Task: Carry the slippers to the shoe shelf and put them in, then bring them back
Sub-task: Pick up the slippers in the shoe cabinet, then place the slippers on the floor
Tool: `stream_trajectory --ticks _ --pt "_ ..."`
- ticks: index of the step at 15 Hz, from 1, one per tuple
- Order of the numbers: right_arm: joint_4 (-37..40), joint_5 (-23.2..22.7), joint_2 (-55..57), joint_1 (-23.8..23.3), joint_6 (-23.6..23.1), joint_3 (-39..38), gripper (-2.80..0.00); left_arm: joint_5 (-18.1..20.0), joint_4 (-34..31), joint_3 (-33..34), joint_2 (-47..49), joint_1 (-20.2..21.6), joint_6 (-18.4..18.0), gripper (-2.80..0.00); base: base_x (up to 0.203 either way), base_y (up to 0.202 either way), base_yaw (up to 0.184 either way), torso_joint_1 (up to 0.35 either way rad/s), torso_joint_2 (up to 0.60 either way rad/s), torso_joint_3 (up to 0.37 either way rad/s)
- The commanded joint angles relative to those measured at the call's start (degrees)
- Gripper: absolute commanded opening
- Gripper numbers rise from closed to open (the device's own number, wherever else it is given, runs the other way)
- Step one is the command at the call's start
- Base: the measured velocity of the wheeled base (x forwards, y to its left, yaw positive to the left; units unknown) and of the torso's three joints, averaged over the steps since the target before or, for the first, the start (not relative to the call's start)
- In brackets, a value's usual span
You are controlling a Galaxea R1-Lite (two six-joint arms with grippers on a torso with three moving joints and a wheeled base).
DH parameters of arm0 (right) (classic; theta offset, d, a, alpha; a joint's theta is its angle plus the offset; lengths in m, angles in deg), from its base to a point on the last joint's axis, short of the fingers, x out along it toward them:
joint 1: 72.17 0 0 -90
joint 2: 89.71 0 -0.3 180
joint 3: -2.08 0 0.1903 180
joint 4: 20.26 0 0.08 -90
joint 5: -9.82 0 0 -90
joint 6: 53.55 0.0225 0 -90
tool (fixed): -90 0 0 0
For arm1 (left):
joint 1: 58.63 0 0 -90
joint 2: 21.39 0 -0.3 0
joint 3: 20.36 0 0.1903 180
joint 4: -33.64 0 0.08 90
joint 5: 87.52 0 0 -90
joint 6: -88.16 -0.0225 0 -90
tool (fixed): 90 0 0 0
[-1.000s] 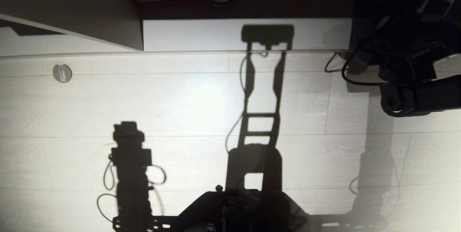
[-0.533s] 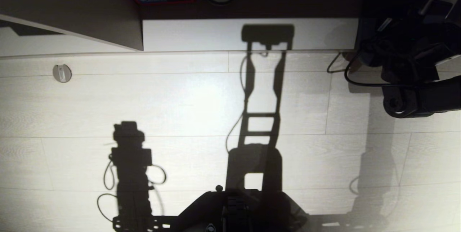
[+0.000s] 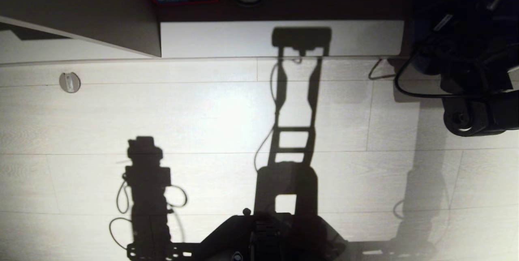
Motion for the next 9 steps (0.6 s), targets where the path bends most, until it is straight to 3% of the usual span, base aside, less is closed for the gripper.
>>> stream_trajectory --ticks 1,6,9 --pt "-0.6 0.1 -3.5 0.6 0.0 -1.7 -2.80 0.0 0.0 0.0 0.0 0.0 0.0 -2.80 0.000 0.000 0.000 0.000 0.00 0.000" --pt "-0.2 0.2 -11.1 2.9 0.3 -8.5 -2.80 0.0 0.0 0.0 0.0 0.0 0.0 -2.80 0.000 0.000 0.000 0.000 0.00 0.000" --pt "0.4 0.2 -14.9 5.9 1.6 -21.4 -2.80 0.0 0.0 0.0 0.0 0.0 0.0 -2.80 0.000 0.000 0.000 0.000 0.00 0.000"
